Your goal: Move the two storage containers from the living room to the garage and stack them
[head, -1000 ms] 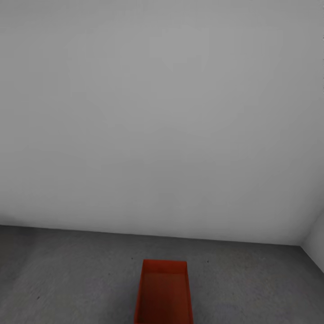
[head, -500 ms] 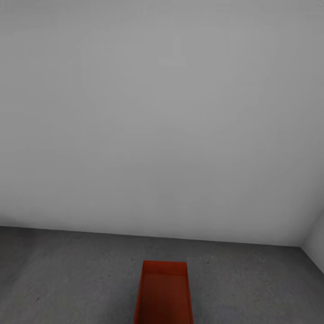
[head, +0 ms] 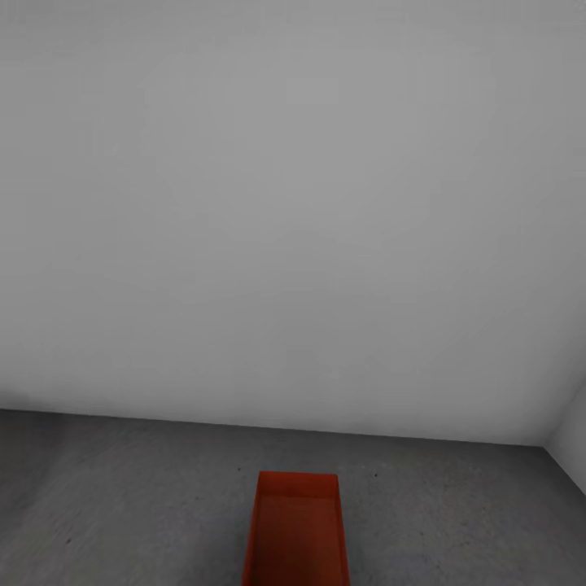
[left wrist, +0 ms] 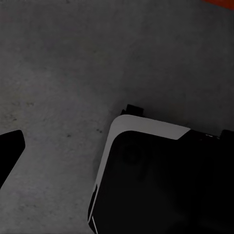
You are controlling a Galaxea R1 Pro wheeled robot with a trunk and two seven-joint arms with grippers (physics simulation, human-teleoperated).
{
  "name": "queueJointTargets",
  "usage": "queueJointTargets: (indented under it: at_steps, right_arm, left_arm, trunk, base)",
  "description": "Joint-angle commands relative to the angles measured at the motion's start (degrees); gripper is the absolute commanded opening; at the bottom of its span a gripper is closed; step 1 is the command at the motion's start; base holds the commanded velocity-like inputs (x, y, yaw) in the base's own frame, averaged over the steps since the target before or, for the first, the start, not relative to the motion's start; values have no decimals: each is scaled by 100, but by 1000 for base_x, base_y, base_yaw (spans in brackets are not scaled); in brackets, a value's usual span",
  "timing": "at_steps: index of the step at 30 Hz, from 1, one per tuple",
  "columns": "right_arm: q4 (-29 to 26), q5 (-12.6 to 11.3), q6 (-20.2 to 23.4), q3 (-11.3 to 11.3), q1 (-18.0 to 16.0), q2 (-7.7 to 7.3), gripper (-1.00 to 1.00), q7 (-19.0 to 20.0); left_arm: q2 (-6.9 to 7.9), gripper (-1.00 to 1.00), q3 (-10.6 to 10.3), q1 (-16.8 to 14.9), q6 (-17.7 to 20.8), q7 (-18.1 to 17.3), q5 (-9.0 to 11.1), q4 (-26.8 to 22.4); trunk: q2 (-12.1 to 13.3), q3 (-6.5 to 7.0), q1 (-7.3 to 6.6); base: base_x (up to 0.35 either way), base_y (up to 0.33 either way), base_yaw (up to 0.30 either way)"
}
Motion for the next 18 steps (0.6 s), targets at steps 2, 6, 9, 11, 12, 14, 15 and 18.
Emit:
queueJointTargets:
  at_steps: [2,6,9,11,12,14,15,18]
  right_arm:
    - [18,-34,-36,22,-7,31,100,0]
    - [18,-29,-34,22,-7,23,100,-11]
    - [18,-32,-41,27,-7,3,100,-11]
    - [18,-48,-61,21,-7,-2,100,-9]
    - [18,-27,-99,22,-7,23,100,10]
    - [18,-20,-111,22,-7,34,100,38]
    - [18,-17,-112,22,-7,40,100,49]
    - [18,-15,-114,22,-7,50,100,62]
  left_arm:
    - [-1,100,-47,-2,-14,12,51,3]
    - [-5,100,-47,57,-29,-262,41,-11]
    - [7,100,-35,59,-30,-354,23,-35]
    - [3,100,-35,59,-30,-360,21,-38]
    - [-27,100,-31,59,-37,-373,28,-28]
    - [-76,100,-35,59,-37,-378,26,-23]
    - [-101,100,-38,59,-38,-380,25,-21]
    - [-136,100,-42,59,-39,-382,30,-17]
  trunk:
    - [-7,-6,3]
    - [-7,-6,3]
    - [-7,-6,3]
    - [-7,-6,3]
    - [-7,-6,3]
    - [-7,-5,3]
    - [-7,-2,3]
    - [-7,17,3]
  base:
    - [0,0,0]
    - [0,0,0]
    - [0,0,0]
    - [0,0,0]
    - [0,0,0]
    - [0,0,0]
    - [0,0,0]
    - [0,0,0]
